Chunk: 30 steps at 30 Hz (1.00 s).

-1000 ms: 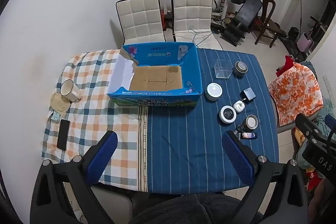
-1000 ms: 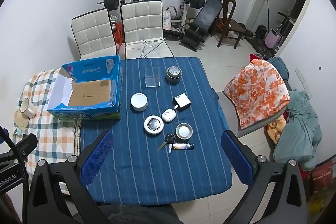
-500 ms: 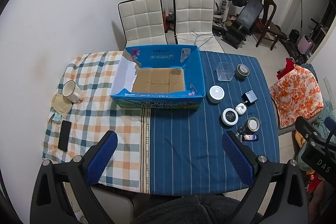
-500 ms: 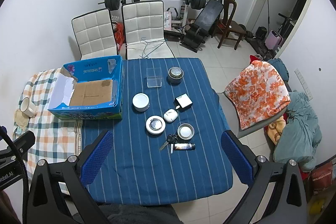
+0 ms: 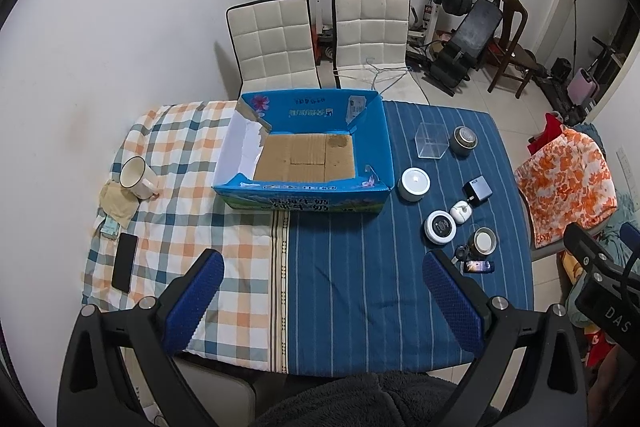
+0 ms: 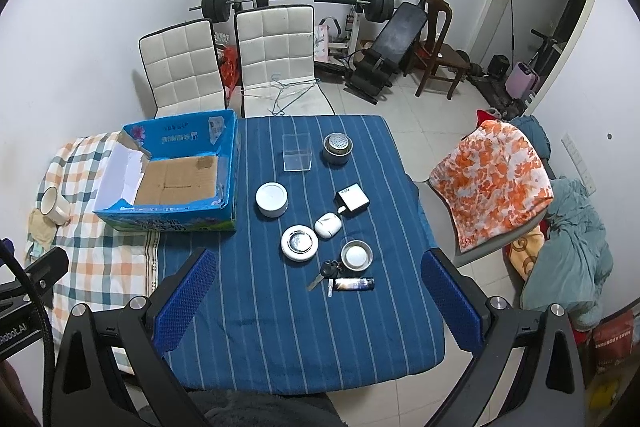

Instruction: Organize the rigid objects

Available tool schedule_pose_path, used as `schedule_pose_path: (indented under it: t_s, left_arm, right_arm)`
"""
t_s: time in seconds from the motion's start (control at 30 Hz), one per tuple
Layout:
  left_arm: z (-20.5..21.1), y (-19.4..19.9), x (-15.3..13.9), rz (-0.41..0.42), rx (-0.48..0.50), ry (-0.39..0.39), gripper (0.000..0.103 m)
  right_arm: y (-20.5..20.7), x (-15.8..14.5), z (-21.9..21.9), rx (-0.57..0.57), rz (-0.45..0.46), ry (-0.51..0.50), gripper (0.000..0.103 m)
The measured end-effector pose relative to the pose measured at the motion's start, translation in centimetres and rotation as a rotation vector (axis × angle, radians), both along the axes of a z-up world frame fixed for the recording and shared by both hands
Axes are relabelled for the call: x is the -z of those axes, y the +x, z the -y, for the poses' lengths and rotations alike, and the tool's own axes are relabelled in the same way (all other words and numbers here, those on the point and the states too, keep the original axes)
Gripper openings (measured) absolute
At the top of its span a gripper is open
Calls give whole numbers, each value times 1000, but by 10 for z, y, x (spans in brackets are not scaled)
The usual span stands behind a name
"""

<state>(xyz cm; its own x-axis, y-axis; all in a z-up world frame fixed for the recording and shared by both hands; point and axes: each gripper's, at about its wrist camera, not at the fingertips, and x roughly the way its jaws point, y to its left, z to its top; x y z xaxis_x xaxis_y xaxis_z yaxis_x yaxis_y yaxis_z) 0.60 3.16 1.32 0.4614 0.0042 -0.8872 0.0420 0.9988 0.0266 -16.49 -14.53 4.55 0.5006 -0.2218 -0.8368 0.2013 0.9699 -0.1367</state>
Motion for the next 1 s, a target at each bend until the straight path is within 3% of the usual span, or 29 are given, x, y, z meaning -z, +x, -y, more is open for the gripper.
schedule_pose_path:
  t_s: [1.0]
  left_arm:
    - [-6, 9, -6, 41, -4, -3, 102]
  right_arm:
    - [14, -11, -4, -3, 19, -5, 103]
